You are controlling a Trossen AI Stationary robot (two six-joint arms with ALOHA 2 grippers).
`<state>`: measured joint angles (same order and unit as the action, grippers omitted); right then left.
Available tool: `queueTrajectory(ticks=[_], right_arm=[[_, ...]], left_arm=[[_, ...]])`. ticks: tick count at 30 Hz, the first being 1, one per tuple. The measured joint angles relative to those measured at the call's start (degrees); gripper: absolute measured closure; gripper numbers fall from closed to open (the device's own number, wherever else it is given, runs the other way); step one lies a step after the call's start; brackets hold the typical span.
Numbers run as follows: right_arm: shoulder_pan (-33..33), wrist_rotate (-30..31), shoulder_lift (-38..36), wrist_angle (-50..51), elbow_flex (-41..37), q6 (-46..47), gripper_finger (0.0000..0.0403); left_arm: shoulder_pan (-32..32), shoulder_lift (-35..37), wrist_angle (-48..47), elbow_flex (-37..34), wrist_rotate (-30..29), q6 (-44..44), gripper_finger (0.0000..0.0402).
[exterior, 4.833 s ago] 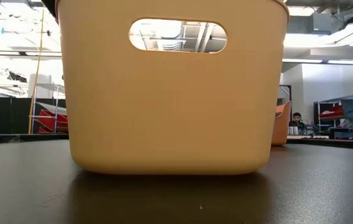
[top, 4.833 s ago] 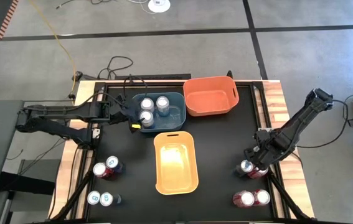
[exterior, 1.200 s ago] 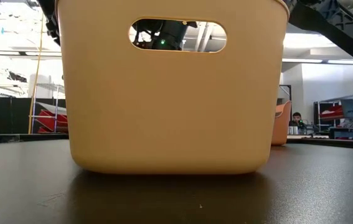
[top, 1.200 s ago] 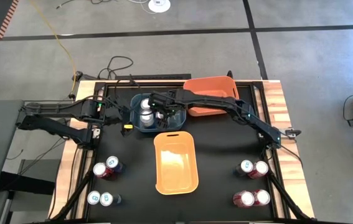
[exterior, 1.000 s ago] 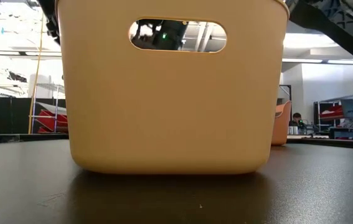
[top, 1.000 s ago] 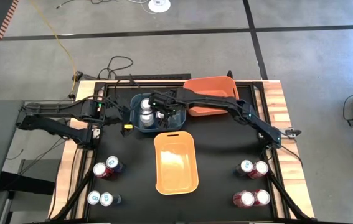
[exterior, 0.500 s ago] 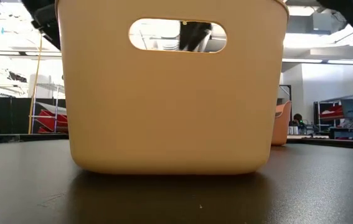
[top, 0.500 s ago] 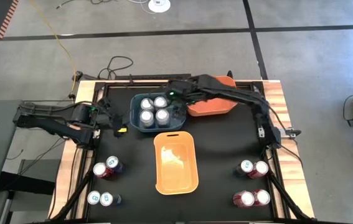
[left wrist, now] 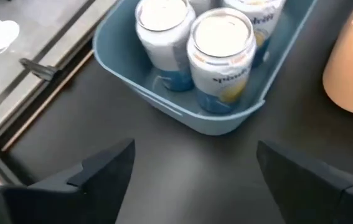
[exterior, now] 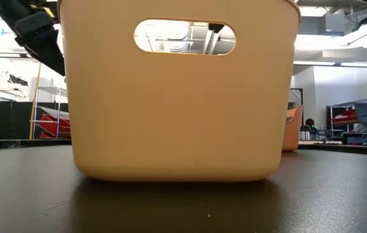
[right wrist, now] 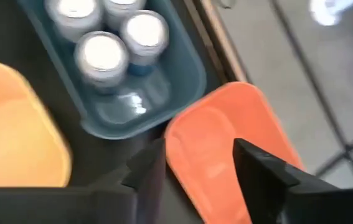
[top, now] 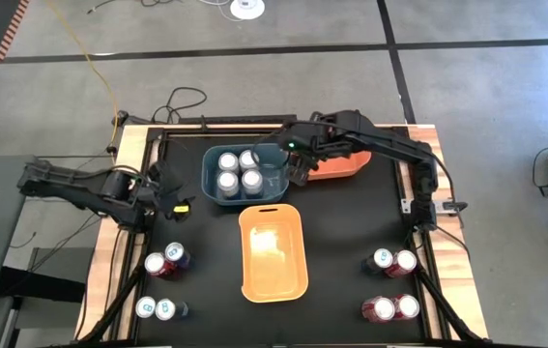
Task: Sort soda cans
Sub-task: Adjust the blue bin on the table
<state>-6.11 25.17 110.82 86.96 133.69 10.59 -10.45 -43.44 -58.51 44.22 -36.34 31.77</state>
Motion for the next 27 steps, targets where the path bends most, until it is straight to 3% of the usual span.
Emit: queueTrajectory(ticks=[10,17,20,23,27], right_arm=[[2.8,3.1,-4.8,-0.3,0.0,2.0,0.0324],[4.5,8.5,-9.0,2.4,-1.9,7.1,0.0372],[5.4,11.0,-12.7,2.1,-10.1,11.3,0.0389],[5.8,11.0,-18.9,-3.1,-24.1,14.7,0.0398],[4.6,4.3,-28.8,-19.2,-45.7,16.4,0.0399]], left_arm=[[-2.0,1.7,3.2,-0.5,-0.7,-2.0,0.0122],[-2.0,3.5,3.2,-0.5,-1.1,-1.5,0.0142],[-2.7,3.3,3.6,-1.1,-1.2,-0.9,0.0146],[-4.1,3.3,6.2,-3.3,-1.0,-1.1,0.0148],[-6.2,3.3,10.0,-5.9,-0.4,-1.9,0.0148]])
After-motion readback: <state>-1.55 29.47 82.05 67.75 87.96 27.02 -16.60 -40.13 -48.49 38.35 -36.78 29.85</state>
